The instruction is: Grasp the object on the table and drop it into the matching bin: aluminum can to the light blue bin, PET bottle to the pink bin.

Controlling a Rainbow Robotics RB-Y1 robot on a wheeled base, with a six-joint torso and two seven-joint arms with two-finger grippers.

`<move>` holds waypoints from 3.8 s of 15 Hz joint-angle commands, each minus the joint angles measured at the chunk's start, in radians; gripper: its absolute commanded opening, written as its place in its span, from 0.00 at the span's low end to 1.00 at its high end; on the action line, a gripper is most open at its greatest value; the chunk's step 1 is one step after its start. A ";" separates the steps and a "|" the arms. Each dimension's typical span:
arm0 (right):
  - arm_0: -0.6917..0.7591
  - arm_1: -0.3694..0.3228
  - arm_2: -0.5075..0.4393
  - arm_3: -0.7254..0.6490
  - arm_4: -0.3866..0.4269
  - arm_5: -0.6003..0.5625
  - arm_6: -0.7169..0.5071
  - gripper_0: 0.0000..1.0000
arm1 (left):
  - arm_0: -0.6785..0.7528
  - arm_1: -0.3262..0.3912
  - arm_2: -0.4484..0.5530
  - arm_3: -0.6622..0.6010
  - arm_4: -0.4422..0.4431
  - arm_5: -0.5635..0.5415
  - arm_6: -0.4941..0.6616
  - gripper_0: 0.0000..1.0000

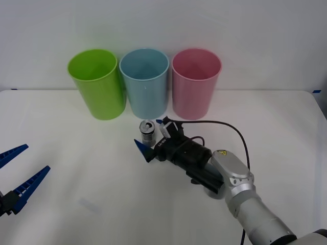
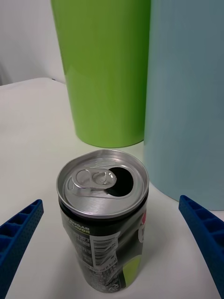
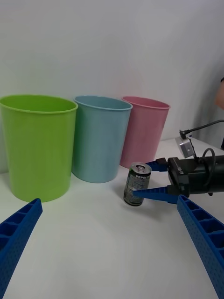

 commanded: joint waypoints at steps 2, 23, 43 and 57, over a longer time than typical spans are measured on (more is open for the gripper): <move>-0.003 0.000 0.007 0.000 0.000 0.004 0.005 1.00 | 0.000 0.000 0.000 0.000 0.000 0.000 0.000 1.00; 0.037 -0.052 0.063 -0.115 -0.077 -0.018 -0.015 0.00 | 0.000 0.000 0.000 0.000 0.000 0.000 0.000 1.00; 0.264 -0.333 0.216 -0.885 -0.175 0.239 -0.509 0.00 | 0.000 0.000 0.000 0.000 0.000 0.000 0.000 1.00; -0.069 -0.282 0.245 -0.703 -0.156 0.447 -0.604 0.00 | 0.000 0.000 0.000 0.000 0.000 0.000 0.000 1.00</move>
